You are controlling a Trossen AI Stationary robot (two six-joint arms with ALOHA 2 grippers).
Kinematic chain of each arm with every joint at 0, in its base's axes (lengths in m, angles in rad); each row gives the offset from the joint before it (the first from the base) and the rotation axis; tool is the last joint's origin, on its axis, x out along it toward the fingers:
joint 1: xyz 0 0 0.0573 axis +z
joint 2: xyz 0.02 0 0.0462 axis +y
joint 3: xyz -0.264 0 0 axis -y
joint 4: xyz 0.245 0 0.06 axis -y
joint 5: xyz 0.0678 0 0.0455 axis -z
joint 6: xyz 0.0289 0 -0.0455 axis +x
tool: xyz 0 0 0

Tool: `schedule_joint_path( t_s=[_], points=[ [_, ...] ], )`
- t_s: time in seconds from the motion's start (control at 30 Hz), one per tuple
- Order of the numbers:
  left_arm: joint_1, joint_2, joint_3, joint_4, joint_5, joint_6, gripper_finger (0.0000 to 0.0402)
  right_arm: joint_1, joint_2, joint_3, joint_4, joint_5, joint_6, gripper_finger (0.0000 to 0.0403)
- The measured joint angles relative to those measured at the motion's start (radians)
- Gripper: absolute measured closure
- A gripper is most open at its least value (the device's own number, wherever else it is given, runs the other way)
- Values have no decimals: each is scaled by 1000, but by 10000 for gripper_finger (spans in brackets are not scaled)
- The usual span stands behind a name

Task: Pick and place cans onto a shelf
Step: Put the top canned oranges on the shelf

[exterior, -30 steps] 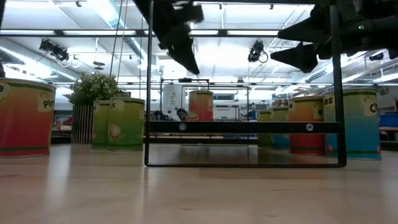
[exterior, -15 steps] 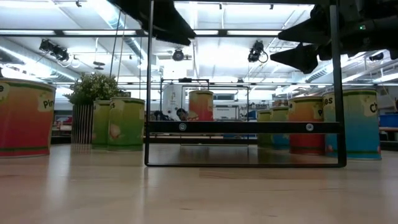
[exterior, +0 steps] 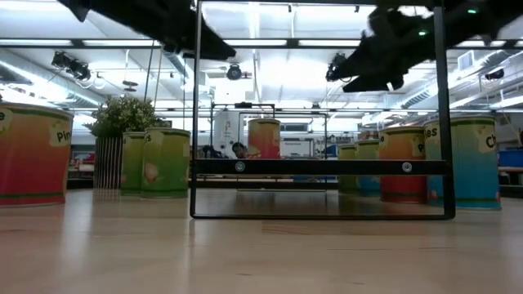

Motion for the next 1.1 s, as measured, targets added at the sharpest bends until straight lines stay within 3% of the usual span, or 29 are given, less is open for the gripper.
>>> schedule_joint_path(
  t_s=[0.2, 0.33, 0.7, 1.1],
  points=[
    [42, -16, -94, 176, 11, 86, 6, -148, 23, 104, -178, -142, -5, 30],
    [63, -82, -143, 198, 12, 87, 6, -199, 32, 120, -238, -217, 5, 30],
    [69, -282, -227, 231, 18, 117, 6, -294, 134, 249, -452, -229, 15, 30],
    [157, -292, -228, 218, 158, 152, 6, -444, 358, 420, -663, -256, -7, 30]
  ],
)
